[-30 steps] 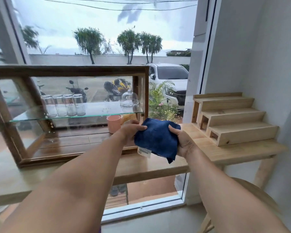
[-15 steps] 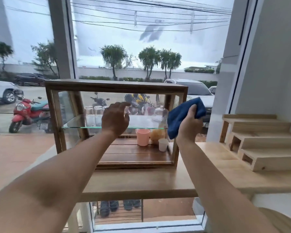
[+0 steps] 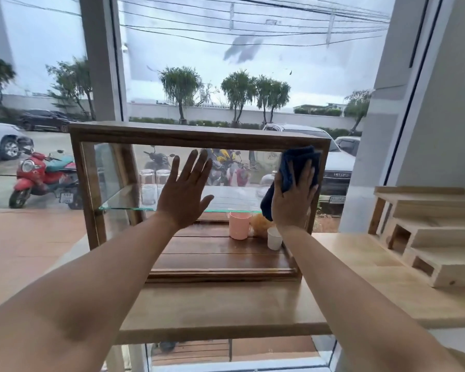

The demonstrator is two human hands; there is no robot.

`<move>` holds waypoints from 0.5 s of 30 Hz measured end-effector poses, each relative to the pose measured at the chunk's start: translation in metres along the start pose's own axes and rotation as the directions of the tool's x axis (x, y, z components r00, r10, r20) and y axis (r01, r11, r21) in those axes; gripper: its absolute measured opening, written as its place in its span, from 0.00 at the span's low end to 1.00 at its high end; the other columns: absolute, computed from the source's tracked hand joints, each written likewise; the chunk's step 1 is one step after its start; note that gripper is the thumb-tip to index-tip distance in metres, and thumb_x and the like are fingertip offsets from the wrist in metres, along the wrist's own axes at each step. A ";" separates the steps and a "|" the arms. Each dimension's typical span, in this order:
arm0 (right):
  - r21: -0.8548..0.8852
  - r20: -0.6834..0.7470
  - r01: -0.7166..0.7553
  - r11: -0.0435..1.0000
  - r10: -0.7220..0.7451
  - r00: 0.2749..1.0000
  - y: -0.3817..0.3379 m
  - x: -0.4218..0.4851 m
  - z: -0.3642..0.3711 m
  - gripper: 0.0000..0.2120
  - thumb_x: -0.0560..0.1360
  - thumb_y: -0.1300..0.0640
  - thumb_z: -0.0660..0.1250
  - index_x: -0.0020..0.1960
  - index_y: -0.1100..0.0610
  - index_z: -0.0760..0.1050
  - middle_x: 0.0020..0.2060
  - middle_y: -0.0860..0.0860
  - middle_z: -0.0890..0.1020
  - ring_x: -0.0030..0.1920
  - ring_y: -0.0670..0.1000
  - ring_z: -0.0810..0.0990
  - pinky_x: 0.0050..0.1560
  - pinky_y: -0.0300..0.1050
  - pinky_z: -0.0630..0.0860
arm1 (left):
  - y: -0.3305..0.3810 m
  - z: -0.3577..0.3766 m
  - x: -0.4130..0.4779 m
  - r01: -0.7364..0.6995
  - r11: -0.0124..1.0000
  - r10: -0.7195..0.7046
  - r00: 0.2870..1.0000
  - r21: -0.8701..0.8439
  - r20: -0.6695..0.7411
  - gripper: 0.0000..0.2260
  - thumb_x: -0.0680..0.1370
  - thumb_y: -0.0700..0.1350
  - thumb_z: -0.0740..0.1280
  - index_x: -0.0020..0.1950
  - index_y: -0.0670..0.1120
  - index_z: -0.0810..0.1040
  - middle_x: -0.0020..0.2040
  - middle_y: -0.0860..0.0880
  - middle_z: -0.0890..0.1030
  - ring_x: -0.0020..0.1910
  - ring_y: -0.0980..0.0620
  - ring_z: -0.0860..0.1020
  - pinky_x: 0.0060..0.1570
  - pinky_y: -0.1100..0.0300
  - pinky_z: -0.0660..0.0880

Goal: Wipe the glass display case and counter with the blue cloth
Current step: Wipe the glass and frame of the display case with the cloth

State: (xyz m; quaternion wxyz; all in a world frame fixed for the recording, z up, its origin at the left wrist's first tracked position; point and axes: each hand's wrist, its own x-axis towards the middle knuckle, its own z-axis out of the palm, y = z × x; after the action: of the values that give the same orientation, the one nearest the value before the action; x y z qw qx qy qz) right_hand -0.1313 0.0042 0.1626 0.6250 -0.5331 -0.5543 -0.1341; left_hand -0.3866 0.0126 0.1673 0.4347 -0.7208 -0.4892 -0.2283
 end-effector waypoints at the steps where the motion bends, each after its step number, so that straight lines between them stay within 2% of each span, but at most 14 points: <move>1: -0.083 0.018 0.035 0.996 -0.034 0.999 0.007 -0.001 0.002 0.29 0.83 0.49 0.59 0.78 0.43 0.47 0.79 0.62 0.57 0.78 0.63 0.55 0.78 0.65 0.49 | -0.002 0.003 0.000 -0.015 1.000 0.015 1.000 0.012 -0.020 0.39 0.80 0.60 0.60 0.83 0.40 0.50 0.84 0.40 0.47 0.82 0.40 0.47 0.78 0.35 0.49; 3: -0.192 0.053 0.085 0.978 -0.076 0.996 0.017 -0.002 0.011 0.29 0.84 0.46 0.56 0.81 0.50 0.51 0.79 0.62 0.54 0.79 0.63 0.52 0.78 0.63 0.48 | -0.007 0.011 0.000 -0.046 0.999 0.047 0.998 0.022 -0.048 0.39 0.80 0.59 0.61 0.83 0.40 0.49 0.83 0.40 0.47 0.83 0.41 0.47 0.79 0.36 0.47; 8: -0.135 -0.010 0.023 0.991 -0.024 1.000 0.005 0.005 0.036 0.30 0.83 0.44 0.50 0.79 0.60 0.58 0.79 0.63 0.55 0.79 0.63 0.51 0.78 0.64 0.50 | -0.013 0.023 0.002 -0.093 0.996 0.093 0.988 0.008 -0.125 0.38 0.81 0.57 0.59 0.83 0.39 0.49 0.83 0.39 0.48 0.83 0.42 0.47 0.80 0.39 0.45; 10: -0.174 0.002 0.131 0.976 -0.133 0.991 0.001 -0.002 0.044 0.28 0.83 0.46 0.51 0.79 0.60 0.59 0.78 0.64 0.56 0.79 0.64 0.51 0.78 0.64 0.50 | -0.012 0.026 0.003 -0.090 0.996 0.087 0.986 -0.013 -0.143 0.37 0.81 0.56 0.58 0.82 0.38 0.49 0.83 0.39 0.49 0.83 0.42 0.47 0.80 0.40 0.45; 12: -0.237 0.094 0.401 0.885 -0.390 0.916 0.003 -0.012 0.051 0.27 0.82 0.51 0.56 0.79 0.57 0.59 0.78 0.62 0.57 0.79 0.64 0.51 0.78 0.63 0.49 | -0.007 0.030 0.003 -0.077 0.997 0.071 0.985 -0.028 -0.157 0.36 0.81 0.55 0.57 0.82 0.38 0.49 0.83 0.38 0.50 0.83 0.41 0.48 0.80 0.40 0.46; 14: -0.230 0.226 0.650 0.724 -0.610 0.759 0.008 -0.017 0.055 0.29 0.80 0.55 0.61 0.79 0.55 0.59 0.79 0.59 0.57 0.79 0.62 0.51 0.79 0.62 0.48 | -0.002 0.033 0.004 -0.058 0.998 0.052 0.984 -0.029 -0.169 0.35 0.81 0.55 0.56 0.82 0.37 0.50 0.83 0.38 0.50 0.82 0.41 0.48 0.80 0.39 0.46; 15: -0.219 0.273 0.718 0.661 -0.665 0.695 0.011 -0.018 0.056 0.30 0.79 0.55 0.62 0.79 0.54 0.59 0.79 0.58 0.56 0.80 0.61 0.51 0.79 0.61 0.48 | 0.000 0.035 0.004 -0.045 0.998 0.038 0.984 -0.034 -0.175 0.35 0.82 0.55 0.55 0.82 0.37 0.50 0.83 0.37 0.49 0.82 0.40 0.48 0.80 0.39 0.46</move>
State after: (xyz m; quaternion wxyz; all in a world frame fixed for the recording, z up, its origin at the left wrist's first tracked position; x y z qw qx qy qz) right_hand -0.1597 0.0471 0.1316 0.3857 -0.3814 -0.7382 -0.4011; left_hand -0.3884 0.0443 0.1529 0.4666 -0.7163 -0.4297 -0.2907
